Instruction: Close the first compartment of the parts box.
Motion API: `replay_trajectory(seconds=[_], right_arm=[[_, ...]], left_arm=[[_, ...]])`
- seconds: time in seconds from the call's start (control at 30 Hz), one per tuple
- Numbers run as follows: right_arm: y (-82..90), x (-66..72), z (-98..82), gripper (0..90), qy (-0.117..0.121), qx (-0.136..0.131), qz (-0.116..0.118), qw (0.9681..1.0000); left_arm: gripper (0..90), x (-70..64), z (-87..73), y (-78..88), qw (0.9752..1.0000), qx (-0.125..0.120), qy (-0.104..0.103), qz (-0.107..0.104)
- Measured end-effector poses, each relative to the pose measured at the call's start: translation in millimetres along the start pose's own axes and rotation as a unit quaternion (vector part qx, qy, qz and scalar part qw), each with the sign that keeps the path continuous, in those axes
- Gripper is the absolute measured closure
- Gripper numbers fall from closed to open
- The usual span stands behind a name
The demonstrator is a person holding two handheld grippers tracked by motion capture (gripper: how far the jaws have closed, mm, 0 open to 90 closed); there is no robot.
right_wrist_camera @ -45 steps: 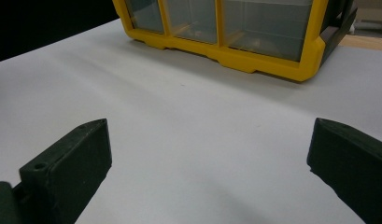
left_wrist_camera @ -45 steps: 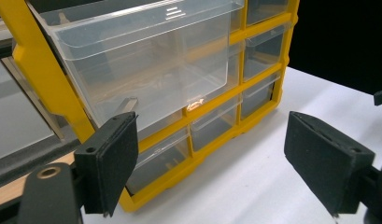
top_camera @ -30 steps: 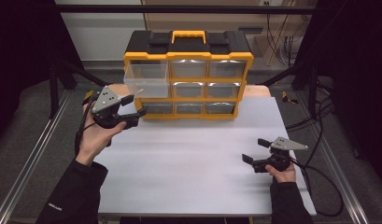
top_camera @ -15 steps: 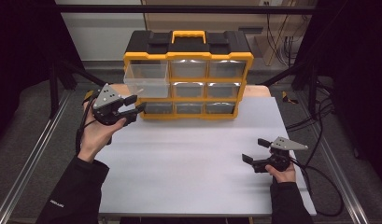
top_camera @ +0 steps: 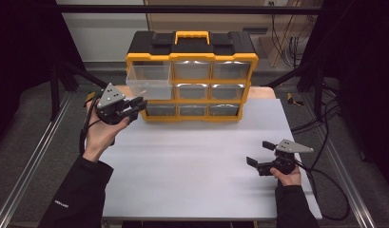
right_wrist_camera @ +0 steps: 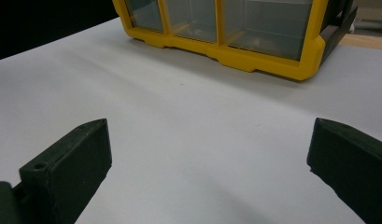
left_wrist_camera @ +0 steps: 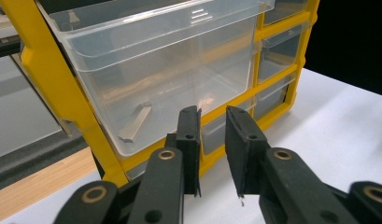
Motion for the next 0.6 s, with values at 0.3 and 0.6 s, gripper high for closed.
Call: replay_trajectory(seconds=[0.3, 0.6], right_arm=[[0.5, -0.1, 0.4, 0.6, 0.0, -0.001, -0.001, 1.0], [0.6, 0.0, 0.3, 0.6, 0.0, -0.001, -0.001, 1.0]], left_arm=[[86.8, 2.1, 2.8, -5.1, 1.0, 0.002, 0.001, 0.0], [89.8, 4.8, 6.5, -10.2, 1.0, -0.001, 0.0, 0.003]])
Point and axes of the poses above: each handheld gripper's, and its own axes: y roughly backward along the jaws, z roughly out of its top, x roughly to its left, the point moved 8 cm from there along -y, roughly forward along the jaws, and after that the axes turned 9 degrees about y, right-handed, at the moved point
